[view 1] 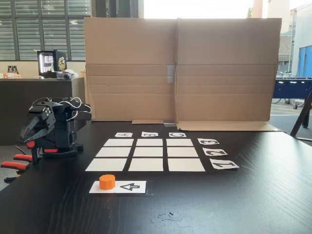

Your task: Pick up the round, orange token and place it in the grid on square B2.

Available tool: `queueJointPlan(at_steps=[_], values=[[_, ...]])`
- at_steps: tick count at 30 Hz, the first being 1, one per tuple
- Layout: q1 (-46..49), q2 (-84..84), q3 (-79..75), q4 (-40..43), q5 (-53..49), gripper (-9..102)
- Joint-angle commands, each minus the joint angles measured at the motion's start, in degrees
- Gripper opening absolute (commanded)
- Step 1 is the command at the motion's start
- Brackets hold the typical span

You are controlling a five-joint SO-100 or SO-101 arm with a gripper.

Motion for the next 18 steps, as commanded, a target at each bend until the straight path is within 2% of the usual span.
queueJointPlan(at_steps=[1, 18], values=[[0.53, 1.14, 0.09, 0.79, -5.10, -1], [0.09, 0.09, -0.53, 0.79, -5.36, -1]])
